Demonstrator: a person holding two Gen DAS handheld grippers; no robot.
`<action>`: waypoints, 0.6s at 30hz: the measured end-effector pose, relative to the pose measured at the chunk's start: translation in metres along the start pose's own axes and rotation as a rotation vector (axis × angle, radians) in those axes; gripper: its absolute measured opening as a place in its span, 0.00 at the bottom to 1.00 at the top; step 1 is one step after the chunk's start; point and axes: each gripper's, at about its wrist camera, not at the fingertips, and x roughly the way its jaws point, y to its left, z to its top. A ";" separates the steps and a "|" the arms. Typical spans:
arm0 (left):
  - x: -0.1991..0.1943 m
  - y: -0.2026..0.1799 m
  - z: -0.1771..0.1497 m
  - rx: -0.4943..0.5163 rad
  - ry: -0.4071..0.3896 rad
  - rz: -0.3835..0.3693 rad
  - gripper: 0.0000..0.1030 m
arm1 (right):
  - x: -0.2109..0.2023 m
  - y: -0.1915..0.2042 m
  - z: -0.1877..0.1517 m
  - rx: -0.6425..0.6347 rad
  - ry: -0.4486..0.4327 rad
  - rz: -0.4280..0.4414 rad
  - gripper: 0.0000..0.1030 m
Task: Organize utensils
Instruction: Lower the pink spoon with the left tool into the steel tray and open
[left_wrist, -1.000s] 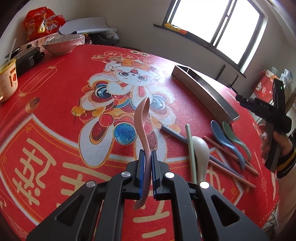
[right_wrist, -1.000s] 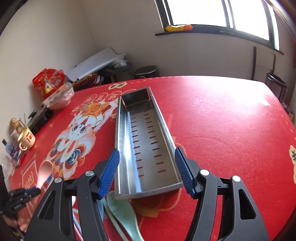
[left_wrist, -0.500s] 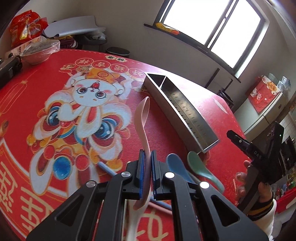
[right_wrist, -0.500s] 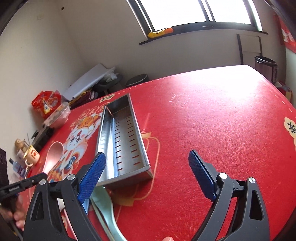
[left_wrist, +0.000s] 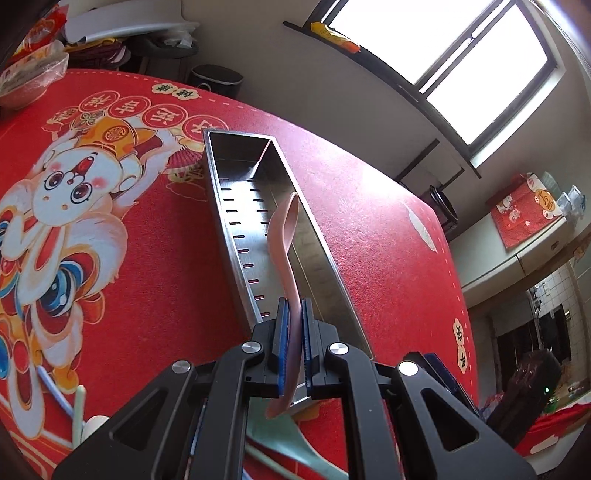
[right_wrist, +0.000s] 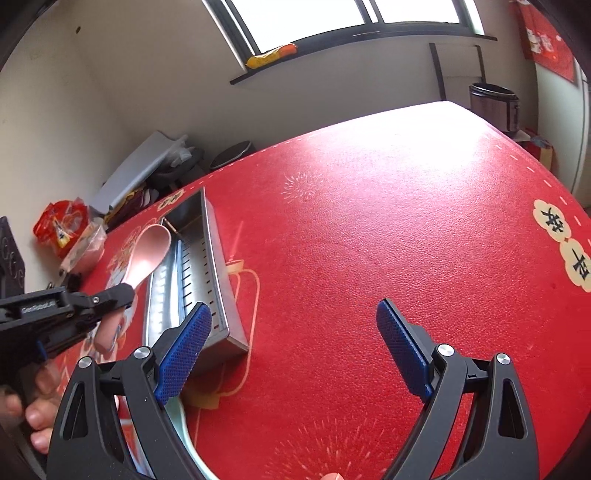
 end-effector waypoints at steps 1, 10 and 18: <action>0.007 -0.002 0.002 -0.006 0.014 0.014 0.07 | -0.001 -0.002 0.000 0.007 -0.002 0.000 0.85; 0.044 -0.019 0.015 0.018 0.090 0.070 0.07 | -0.005 -0.010 0.004 0.038 -0.009 -0.015 0.85; 0.063 -0.021 0.010 0.062 0.162 0.055 0.11 | -0.005 -0.011 0.005 0.054 0.001 -0.015 0.85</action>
